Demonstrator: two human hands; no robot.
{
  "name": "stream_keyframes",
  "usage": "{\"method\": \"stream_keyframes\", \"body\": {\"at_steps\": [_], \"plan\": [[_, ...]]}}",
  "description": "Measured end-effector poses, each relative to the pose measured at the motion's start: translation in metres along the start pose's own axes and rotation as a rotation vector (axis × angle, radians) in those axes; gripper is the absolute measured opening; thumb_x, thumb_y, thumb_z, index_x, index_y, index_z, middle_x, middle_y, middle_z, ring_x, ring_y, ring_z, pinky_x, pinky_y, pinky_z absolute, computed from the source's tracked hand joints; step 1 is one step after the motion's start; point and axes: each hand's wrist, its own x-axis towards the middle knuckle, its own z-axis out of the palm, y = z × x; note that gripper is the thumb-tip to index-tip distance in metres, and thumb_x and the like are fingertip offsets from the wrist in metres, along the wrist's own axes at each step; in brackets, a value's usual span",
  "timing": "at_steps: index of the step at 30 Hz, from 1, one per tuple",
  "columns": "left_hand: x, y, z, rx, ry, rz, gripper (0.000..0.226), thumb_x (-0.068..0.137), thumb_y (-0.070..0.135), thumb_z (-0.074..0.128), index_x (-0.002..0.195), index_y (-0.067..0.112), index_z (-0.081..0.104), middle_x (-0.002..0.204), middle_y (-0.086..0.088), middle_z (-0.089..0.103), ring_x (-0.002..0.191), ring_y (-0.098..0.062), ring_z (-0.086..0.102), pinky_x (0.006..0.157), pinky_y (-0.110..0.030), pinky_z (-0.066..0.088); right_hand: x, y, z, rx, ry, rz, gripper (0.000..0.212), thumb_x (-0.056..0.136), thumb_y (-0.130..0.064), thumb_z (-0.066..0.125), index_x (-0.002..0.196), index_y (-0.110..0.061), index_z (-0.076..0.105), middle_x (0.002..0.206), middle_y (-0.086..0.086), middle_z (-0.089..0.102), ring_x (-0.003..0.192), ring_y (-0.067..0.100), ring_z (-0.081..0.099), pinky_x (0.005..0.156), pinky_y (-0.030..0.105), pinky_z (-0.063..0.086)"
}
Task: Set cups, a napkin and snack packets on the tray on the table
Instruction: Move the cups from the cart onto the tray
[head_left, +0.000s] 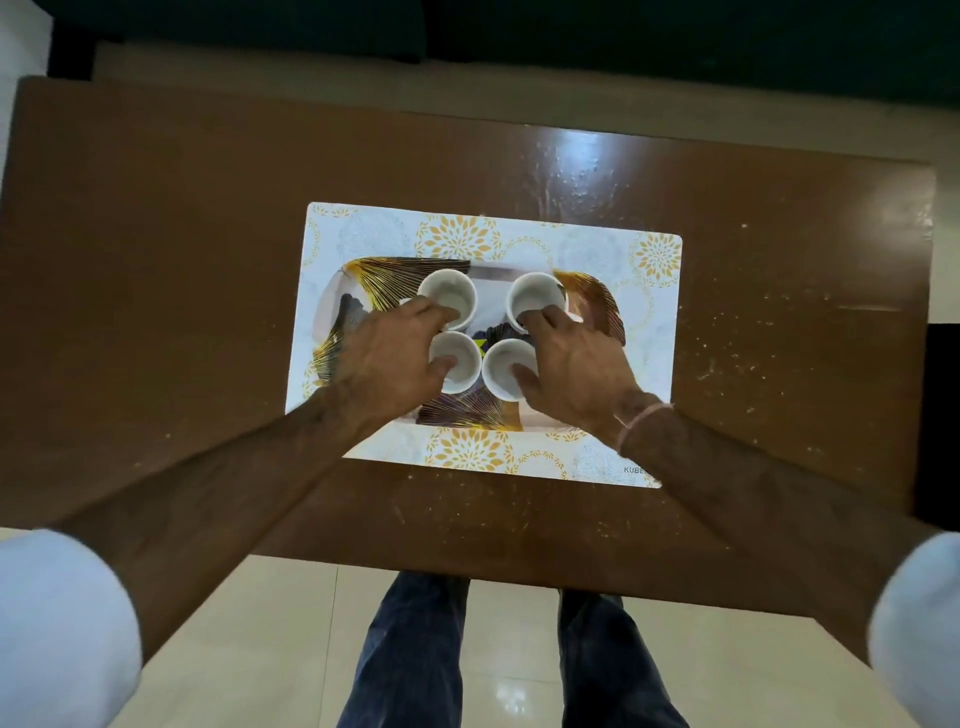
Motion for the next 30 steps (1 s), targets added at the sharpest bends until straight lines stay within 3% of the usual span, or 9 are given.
{"method": "stream_keyframes", "body": {"at_steps": [6,21,26,30], "plan": [[0.008,-0.003,0.002,0.015,0.034,0.033,0.033,0.091,0.030,0.064,0.124,0.025,0.067,0.123,0.003,0.069,0.109,-0.026,0.066,0.077,-0.037,0.052,0.007,-0.006,0.003,0.026,0.019,0.030,0.035,0.095,-0.022,0.055,0.129,-0.015,0.053,0.124,0.011,0.064,0.106,0.039,0.063,0.079,0.045,0.053],[0.004,-0.009,-0.004,0.067,0.011,0.066,0.027,0.091,0.030,0.060,0.116,0.026,0.070,0.119,0.006,0.069,0.106,-0.024,0.066,0.075,-0.041,0.056,0.015,-0.019,0.011,0.045,0.013,-0.045,0.036,0.092,-0.020,0.060,0.127,-0.015,0.054,0.122,0.010,0.064,0.106,0.036,0.064,0.079,0.040,0.053],[0.001,-0.010,-0.001,0.033,0.051,0.062,0.040,0.086,0.036,0.066,0.124,0.026,0.066,0.126,0.008,0.067,0.105,-0.022,0.068,0.075,-0.038,0.054,0.009,-0.015,0.007,0.101,0.017,-0.082,0.045,0.090,-0.024,0.059,0.133,-0.014,0.048,0.129,0.012,0.060,0.105,0.037,0.063,0.078,0.045,0.057],[-0.004,-0.010,-0.002,-0.021,0.102,0.082,0.050,0.079,0.036,0.070,0.126,0.024,0.062,0.126,0.006,0.066,0.099,-0.025,0.069,0.072,-0.038,0.056,0.001,-0.010,0.004,0.169,0.045,-0.105,0.057,0.085,-0.025,0.064,0.138,-0.014,0.046,0.136,0.010,0.057,0.108,0.036,0.062,0.079,0.042,0.056]]}}
